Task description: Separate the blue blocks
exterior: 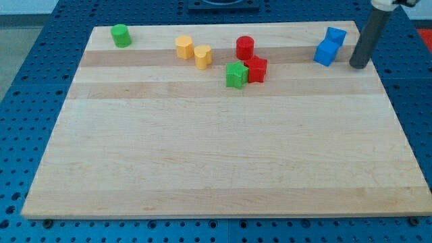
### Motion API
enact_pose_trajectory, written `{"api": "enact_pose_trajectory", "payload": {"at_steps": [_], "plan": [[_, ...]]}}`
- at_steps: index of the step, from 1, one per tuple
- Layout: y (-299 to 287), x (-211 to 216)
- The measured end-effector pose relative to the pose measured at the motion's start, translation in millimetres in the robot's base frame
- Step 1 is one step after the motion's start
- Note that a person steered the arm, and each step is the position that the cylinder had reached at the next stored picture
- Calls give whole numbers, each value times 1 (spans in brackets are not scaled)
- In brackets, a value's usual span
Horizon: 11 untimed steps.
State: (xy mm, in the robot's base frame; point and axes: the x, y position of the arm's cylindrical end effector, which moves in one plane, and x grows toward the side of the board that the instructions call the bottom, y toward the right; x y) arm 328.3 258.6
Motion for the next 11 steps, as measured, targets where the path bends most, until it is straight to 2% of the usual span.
{"api": "enact_pose_trajectory", "payload": {"at_steps": [4, 11], "plan": [[-48, -5], [-49, -48]]}}
